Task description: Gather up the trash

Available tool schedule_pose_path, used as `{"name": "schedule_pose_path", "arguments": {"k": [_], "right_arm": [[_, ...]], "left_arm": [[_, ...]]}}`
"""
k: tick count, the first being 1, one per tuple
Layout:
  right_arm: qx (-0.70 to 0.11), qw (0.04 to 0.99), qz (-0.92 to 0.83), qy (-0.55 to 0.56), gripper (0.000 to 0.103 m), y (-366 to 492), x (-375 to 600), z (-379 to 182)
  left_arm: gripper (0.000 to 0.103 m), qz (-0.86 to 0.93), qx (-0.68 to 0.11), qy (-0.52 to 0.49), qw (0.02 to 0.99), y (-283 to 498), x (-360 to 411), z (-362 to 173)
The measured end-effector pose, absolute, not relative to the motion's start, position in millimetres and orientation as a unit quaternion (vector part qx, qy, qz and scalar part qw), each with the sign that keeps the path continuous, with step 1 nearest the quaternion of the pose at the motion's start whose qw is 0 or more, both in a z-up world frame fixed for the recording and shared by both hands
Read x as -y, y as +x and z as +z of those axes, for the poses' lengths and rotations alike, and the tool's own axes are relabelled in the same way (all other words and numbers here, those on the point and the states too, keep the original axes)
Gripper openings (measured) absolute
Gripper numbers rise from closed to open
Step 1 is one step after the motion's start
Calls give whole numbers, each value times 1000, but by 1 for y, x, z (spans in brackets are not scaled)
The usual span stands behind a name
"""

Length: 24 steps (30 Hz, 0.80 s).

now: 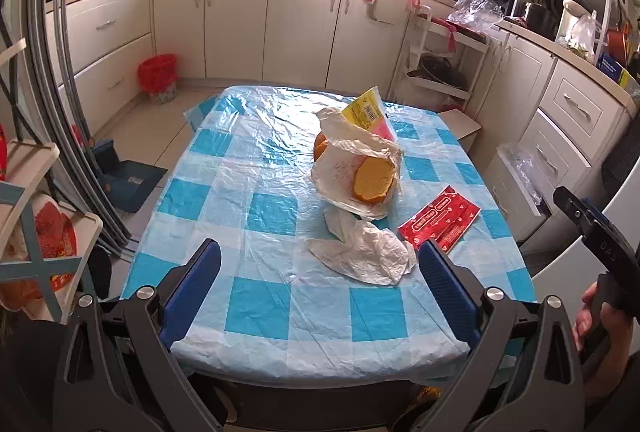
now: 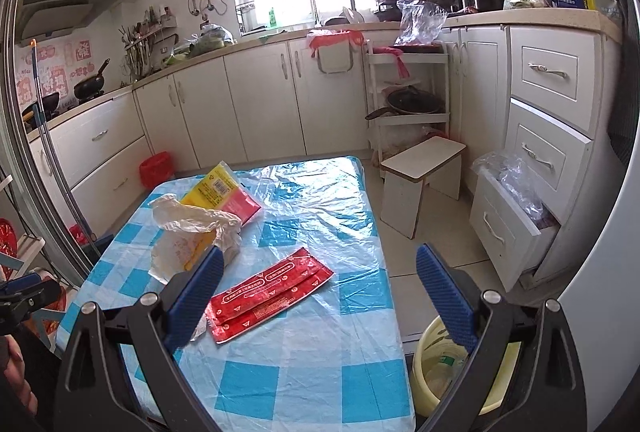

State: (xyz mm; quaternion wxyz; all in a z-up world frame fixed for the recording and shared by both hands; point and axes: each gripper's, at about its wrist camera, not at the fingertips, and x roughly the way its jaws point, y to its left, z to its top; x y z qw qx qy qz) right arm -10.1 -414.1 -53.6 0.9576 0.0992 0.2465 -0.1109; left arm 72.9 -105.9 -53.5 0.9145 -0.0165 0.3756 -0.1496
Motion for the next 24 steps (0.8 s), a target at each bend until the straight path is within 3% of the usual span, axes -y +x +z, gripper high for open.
{"name": "schedule_pose_path", "arguments": {"k": [24], "right_arm": [[-242, 964, -97, 57, 93, -12, 389, -59]], "left_arm": [[95, -147, -416, -29, 897, 82, 103, -94]]}}
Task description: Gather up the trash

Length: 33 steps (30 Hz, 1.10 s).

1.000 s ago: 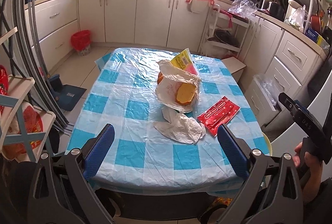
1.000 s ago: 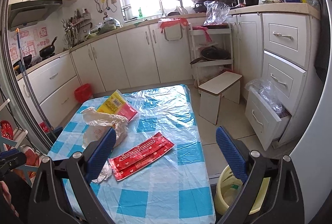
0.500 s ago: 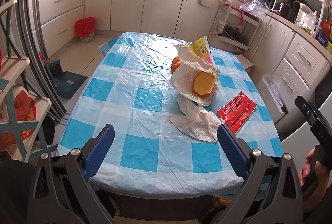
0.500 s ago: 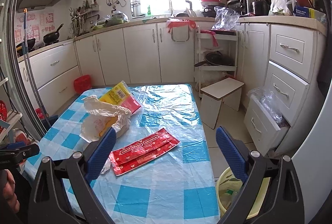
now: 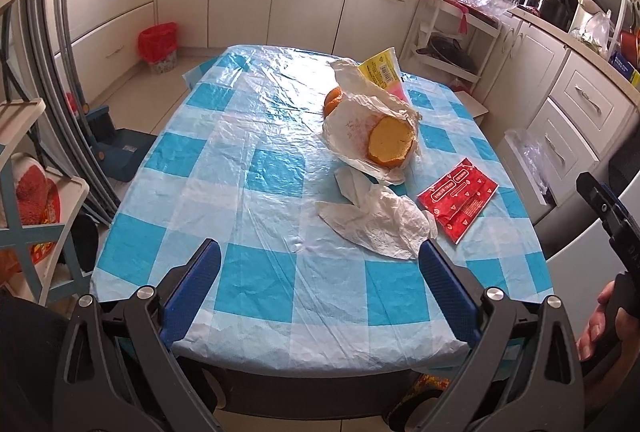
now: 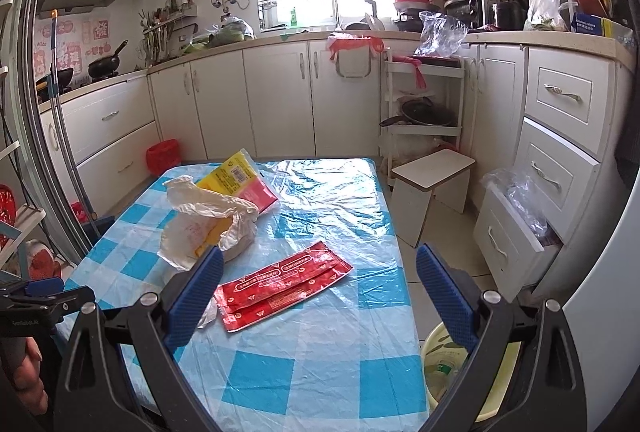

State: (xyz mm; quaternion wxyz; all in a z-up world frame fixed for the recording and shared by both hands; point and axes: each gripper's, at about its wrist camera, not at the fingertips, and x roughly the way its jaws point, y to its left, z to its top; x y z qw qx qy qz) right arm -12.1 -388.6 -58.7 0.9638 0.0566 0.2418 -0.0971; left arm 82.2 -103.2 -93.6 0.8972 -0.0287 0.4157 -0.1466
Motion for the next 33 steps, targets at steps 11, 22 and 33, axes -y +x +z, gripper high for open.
{"name": "schedule_pose_path", "arguments": {"k": [11, 22, 33], "right_arm": [[-240, 964, -98, 60, 93, -18, 390, -58], [-241, 964, -95, 65, 93, -18, 389, -60], [-241, 964, -95, 61, 93, -18, 388, -60]], "left_arm": [[95, -148, -418, -31, 896, 79, 105, -92], [95, -142, -418, -31, 897, 83, 104, -97], [95, -143, -420, -32, 896, 83, 104, -99]]}}
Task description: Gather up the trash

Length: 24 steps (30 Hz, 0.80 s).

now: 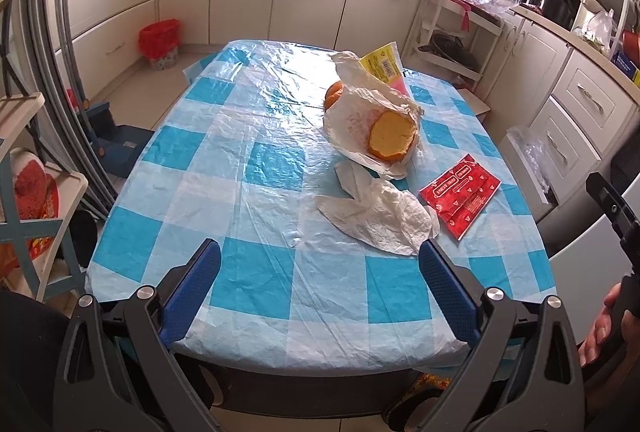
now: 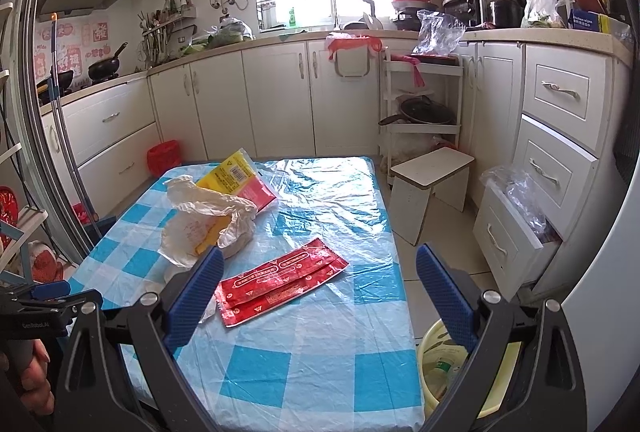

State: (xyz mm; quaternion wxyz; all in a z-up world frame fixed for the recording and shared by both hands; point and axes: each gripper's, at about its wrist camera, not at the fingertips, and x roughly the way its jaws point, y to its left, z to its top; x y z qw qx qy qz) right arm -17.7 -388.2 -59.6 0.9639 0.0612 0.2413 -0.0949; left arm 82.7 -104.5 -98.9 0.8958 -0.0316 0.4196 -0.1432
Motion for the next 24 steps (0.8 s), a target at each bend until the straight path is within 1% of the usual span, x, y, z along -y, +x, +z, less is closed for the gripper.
{"name": "schedule_pose_path", "arguments": {"k": [5, 14, 20, 24], "right_arm": [[-240, 964, -95, 61, 93, -18, 388, -59], [-238, 964, -91, 70, 93, -20, 392, -56], [-238, 963, -87, 90, 93, -22, 399, -55], [-239, 962, -82, 100, 93, -22, 401, -56]], "left_arm": [[95, -146, -422, -39, 894, 88, 106, -96], [95, -163, -415, 7, 895, 111, 146, -90], [95, -149, -450, -44, 879, 157, 147, -101], [95, -132, -458, -48, 878, 181, 150, -110]]}}
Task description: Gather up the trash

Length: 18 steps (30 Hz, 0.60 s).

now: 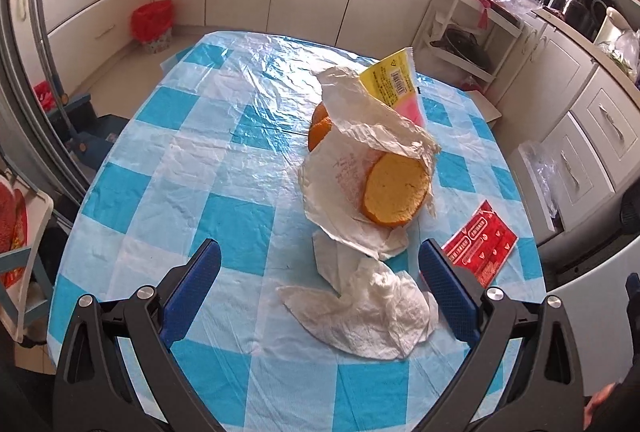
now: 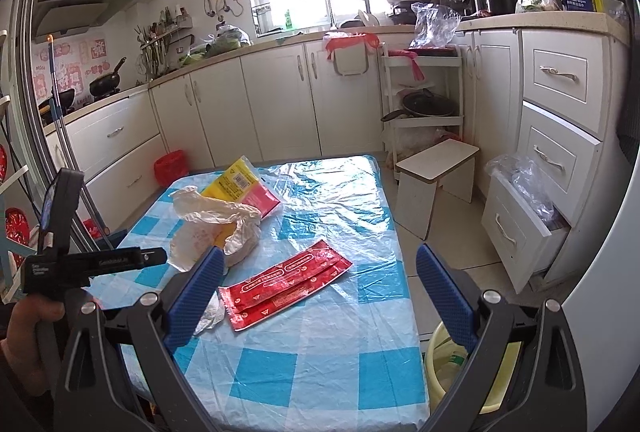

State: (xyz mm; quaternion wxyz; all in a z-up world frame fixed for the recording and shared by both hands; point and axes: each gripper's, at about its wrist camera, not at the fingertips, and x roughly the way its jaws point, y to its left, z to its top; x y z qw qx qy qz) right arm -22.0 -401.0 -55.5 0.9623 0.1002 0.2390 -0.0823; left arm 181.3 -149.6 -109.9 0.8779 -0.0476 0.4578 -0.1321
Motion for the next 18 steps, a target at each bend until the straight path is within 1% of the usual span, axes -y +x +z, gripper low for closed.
{"name": "schedule_pose_path", "arguments": {"k": [6, 8, 9, 11, 12, 13, 14, 16, 18], "right_arm": [[-245, 960, -75, 114, 93, -19, 403, -58], [-247, 960, -73, 113, 93, -18, 403, -59], [-249, 959, -72, 112, 93, -18, 402, -59], [-251, 959, -71, 112, 93, -17, 402, -60], [-251, 959, -71, 112, 93, -17, 403, -59], [-251, 959, -71, 111, 93, -16, 403, -60], [-252, 959, -71, 111, 93, -16, 403, -60], [-254, 958, -71, 113, 93, -15, 403, -61], [-256, 957, -69, 114, 93, -13, 402, -62]], "left_arm": [[95, -117, -468, -53, 874, 218, 158, -123], [93, -111, -475, -55, 871, 231, 161, -128], [90, -112, -480, -55, 868, 237, 162, -132], [73, -120, -494, -58, 859, 246, 167, -140], [48, -129, -503, -61, 852, 250, 168, -144], [21, -141, -517, -64, 842, 253, 170, -148], [13, -150, -524, -68, 836, 253, 171, -151], [2, -163, -517, -80, 836, 247, 168, -148], [2, -180, -508, -92, 837, 239, 162, -137]]}}
